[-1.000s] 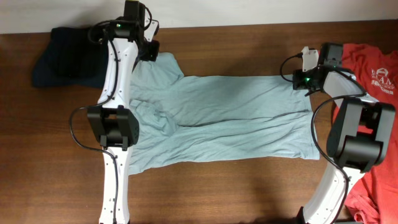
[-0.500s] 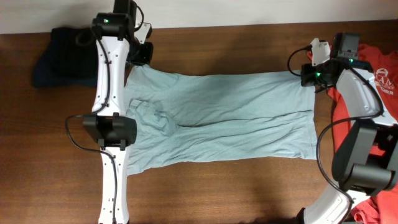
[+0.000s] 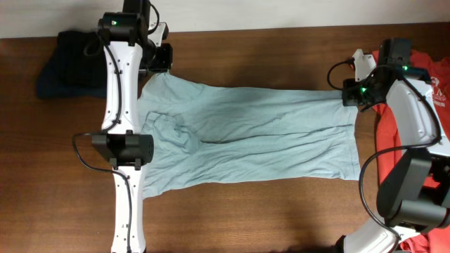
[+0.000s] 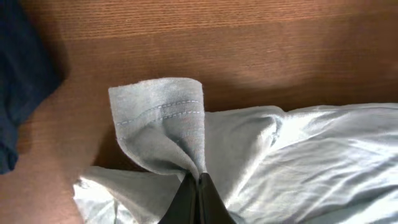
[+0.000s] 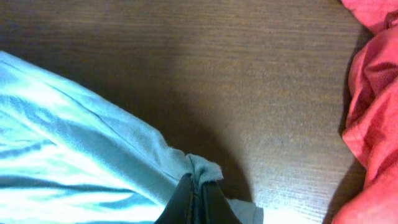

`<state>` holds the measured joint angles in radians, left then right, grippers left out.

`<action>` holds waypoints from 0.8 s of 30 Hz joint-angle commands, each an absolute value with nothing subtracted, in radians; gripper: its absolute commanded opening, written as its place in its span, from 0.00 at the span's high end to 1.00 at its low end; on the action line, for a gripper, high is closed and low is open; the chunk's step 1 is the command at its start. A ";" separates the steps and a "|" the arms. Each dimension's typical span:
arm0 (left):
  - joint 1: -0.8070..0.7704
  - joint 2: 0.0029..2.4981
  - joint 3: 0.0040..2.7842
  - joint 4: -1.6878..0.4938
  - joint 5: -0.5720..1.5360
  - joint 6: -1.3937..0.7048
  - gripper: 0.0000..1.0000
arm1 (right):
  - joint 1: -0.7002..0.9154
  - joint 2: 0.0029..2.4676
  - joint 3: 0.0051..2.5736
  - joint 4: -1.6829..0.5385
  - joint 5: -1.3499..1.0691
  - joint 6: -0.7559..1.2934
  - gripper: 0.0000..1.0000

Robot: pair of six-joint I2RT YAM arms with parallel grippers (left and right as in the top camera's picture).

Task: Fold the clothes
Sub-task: 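Lift both corners and fold the top half down toward the bottom edge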

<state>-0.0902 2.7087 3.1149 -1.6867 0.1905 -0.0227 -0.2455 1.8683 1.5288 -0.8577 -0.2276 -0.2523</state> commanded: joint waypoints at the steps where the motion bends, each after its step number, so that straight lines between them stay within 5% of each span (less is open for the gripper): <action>1: -0.085 2.535 3.067 -1.688 0.189 -0.057 0.99 | -0.244 1.839 1.544 -0.875 -0.237 -0.225 0.96; 11: -0.084 2.264 2.559 -1.688 0.097 -0.057 0.99 | -0.245 1.826 1.544 -0.982 -0.236 -0.147 0.96; 24: -0.084 2.260 2.143 -1.688 0.105 -0.067 0.99 | -0.245 1.785 1.583 -1.243 -0.088 -0.036 0.96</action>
<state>-0.0902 2.2669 2.1662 -1.6867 0.1078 -0.0502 -0.2455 1.8309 1.5536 -1.1995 -0.2012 -0.1101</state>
